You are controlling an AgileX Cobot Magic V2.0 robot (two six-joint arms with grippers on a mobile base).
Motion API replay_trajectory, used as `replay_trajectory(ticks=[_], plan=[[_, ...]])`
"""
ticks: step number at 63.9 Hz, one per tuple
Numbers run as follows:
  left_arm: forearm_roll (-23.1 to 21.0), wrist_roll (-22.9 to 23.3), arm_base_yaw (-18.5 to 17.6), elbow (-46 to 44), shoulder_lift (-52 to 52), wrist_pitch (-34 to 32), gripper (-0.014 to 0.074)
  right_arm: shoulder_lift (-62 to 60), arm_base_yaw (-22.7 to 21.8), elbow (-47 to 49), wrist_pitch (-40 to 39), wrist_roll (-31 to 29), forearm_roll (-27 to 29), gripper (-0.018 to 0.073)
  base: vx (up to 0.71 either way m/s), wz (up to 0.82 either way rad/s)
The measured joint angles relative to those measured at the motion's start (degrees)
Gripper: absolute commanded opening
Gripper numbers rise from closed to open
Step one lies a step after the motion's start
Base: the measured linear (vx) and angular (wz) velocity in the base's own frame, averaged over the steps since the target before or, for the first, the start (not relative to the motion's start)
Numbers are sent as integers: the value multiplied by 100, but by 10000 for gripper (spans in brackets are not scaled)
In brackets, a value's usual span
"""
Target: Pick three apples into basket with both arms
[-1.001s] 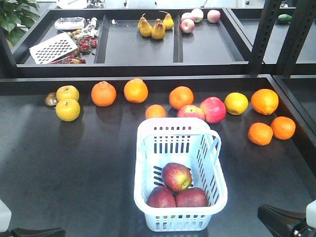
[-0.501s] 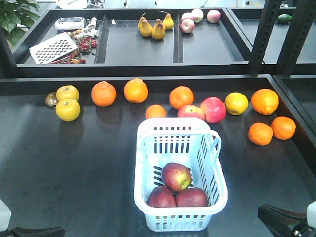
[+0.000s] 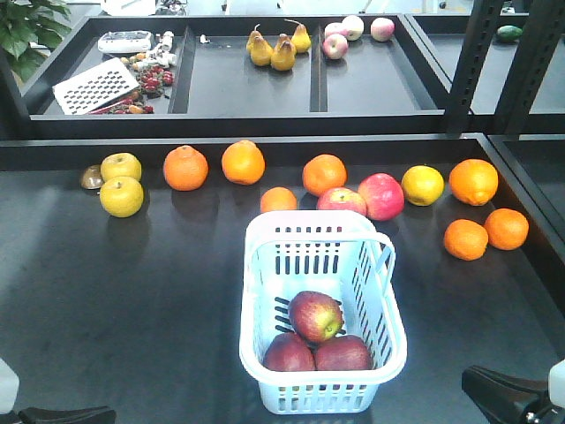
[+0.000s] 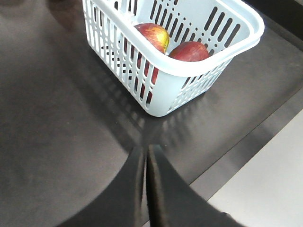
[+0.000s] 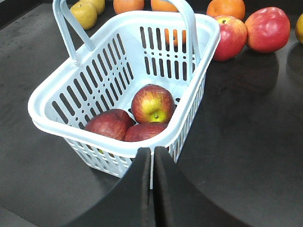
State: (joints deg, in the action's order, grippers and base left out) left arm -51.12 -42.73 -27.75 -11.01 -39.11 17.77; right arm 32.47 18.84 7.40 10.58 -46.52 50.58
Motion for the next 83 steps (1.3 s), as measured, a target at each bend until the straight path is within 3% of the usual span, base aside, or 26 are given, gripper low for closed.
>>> replay_trajectory(ticks=[6,9,13,25,30,35,43,54,64,83], plan=[[78,408,0,28,0,-9,-6,0,0,0,-2,0,0,-4,0,0],[318,864,0,28,0,-9,-6,0,0,0,-2,0,0,-4,0,0],[863,1629,0,28,0,3,-6,0,0,0,-2,0,0,-4,0,0],[3065,4197,0,359,145,-262,-6,0,0,0,-2,0,0,-4,0,0],[3566,4964,0,701,345,-611,-6,0,0,0,-2,0,4,-4,0,0],[3797,5340,0,1091,695,-1049,-6,0,0,0,-2,0,4,-4,0,0],[3973,5369,0,1229,1330,-1247,-6,0,0,0,-2,7,4,-4,0,0],[4384,4404,197,1229,2189,-1295,-6,0,0,0,-2,14,4,-4,0,0],[4496,3793,902,1229,3080,-1295,-6,0,0,0,-2,14,4,-4,0,0],[4543,3793,2281,1229,3978,-1315,-6,0,0,0,-2,17,4,-4,0,0]])
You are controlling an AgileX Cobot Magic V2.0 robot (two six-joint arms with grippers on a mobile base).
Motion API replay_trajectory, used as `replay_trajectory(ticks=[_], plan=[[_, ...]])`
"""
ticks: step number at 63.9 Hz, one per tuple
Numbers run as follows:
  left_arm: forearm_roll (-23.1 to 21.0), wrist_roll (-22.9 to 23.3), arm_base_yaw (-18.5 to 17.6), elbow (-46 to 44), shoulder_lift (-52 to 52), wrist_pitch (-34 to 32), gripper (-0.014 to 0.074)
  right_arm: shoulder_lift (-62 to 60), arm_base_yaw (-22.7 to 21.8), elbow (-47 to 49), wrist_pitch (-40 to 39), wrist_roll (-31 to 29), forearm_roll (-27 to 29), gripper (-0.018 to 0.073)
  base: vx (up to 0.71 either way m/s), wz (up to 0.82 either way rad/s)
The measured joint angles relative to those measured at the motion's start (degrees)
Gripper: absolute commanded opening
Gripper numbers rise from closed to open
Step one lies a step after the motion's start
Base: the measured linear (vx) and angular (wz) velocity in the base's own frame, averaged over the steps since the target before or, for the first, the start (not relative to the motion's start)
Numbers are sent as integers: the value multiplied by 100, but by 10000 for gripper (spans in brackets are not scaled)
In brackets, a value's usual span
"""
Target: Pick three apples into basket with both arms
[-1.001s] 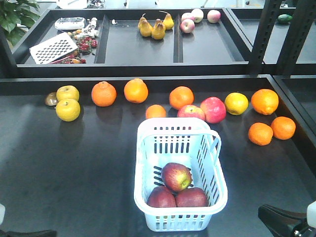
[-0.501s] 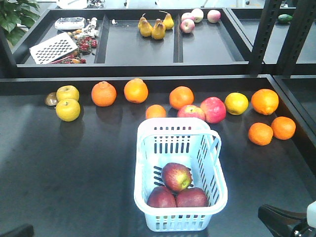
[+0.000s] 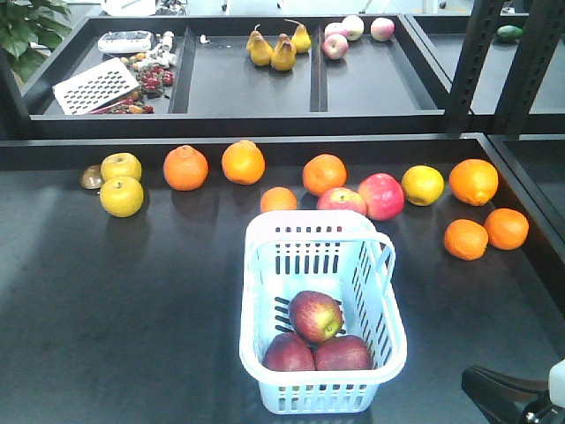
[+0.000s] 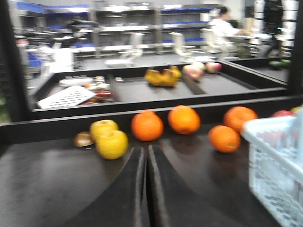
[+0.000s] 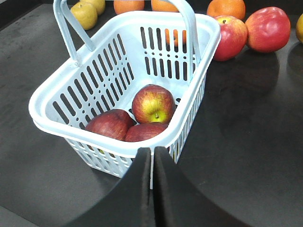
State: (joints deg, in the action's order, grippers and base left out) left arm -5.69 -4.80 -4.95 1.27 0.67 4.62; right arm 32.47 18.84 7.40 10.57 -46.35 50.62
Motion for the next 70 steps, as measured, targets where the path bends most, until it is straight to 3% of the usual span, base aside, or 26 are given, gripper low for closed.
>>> replay_trajectory(ticks=[13,28,70], plan=[[52,349,613,0,0,20,-6,0,0,0,0,0,0,-4,0,0],[56,480,868,0,0,20,-6,0,0,0,0,0,0,-4,0,0],[56,480,959,0,0,25,-6,0,0,0,0,0,0,-4,0,0]])
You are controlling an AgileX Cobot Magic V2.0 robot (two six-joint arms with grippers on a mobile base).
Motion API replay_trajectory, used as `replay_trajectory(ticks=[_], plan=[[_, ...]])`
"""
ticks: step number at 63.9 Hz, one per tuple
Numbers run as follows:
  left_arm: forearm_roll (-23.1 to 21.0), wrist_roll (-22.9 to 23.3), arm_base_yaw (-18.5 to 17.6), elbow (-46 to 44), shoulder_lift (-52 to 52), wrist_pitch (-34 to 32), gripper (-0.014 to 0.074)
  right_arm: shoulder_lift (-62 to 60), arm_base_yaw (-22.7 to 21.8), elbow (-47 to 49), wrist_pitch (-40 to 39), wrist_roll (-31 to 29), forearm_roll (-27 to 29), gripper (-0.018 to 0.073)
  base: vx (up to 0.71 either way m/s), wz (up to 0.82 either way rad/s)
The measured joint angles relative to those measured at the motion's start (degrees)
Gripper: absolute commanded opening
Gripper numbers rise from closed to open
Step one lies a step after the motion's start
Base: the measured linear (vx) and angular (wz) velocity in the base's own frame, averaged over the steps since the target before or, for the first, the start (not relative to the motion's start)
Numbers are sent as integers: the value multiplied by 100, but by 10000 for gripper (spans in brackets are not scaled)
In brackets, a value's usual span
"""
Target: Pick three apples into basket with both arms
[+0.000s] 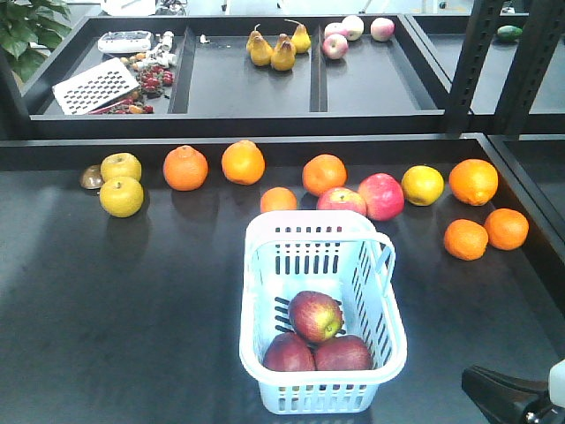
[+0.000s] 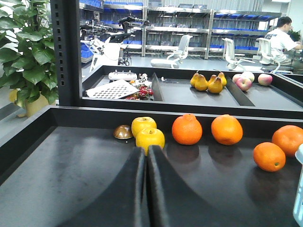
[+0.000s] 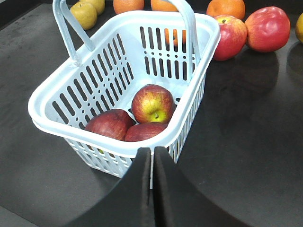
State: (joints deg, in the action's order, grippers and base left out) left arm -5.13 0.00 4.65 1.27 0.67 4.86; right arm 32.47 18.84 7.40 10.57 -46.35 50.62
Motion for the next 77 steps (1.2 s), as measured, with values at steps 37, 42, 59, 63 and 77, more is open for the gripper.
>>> replay_trajectory(ticks=[37,42,59,63,77], plan=[[0,0,0,0,0,0,-6,-706,0,0,212,2810,-3067,-4,0,0],[0,0,0,0,0,1,-6,-970,-53,-6,223,3880,-4054,-4,0,0],[0,0,0,0,0,1,-6,-1970,-806,-736,205,5300,-5017,-4,0,0],[0,0,0,0,0,1,-6,-2229,-948,-881,249,5362,-5024,-4,0,0],[0,0,0,0,0,7,-6,-3223,-1469,-904,312,5407,-5191,-4,0,0]])
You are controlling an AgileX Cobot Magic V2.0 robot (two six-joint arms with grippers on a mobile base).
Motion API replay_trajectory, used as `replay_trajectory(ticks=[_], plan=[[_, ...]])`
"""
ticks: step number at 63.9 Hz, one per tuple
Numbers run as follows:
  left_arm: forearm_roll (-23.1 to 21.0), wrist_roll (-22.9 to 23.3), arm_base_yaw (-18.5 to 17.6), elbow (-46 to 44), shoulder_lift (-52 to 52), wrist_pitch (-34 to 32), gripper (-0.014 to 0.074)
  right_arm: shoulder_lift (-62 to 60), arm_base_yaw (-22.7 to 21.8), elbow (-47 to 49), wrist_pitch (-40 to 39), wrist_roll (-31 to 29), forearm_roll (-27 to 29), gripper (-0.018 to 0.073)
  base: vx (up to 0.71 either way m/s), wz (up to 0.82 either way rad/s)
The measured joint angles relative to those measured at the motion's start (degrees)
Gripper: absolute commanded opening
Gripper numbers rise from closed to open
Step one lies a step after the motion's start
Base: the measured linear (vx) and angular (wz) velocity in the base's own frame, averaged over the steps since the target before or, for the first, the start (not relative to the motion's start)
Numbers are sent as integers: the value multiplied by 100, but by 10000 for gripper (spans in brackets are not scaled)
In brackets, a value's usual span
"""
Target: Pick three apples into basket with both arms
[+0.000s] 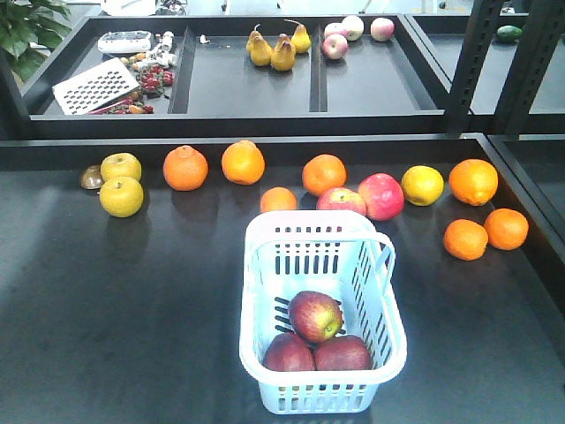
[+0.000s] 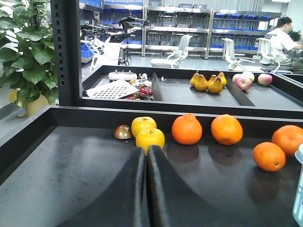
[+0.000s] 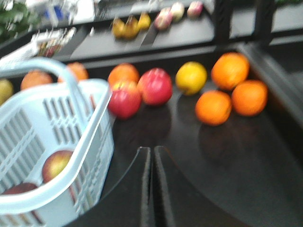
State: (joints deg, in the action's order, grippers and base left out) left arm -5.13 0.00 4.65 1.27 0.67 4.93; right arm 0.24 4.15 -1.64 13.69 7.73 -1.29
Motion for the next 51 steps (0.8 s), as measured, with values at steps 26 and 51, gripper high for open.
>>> replay_trajectory(ticks=[26,51], plan=[[0,0,0,0,0,-1,-6,-92,-265,-5,-384,19,-640,-4,0,0],[0,0,0,0,0,-1,-6,-92,-265,-5,-658,19,-766,-4,0,0]])
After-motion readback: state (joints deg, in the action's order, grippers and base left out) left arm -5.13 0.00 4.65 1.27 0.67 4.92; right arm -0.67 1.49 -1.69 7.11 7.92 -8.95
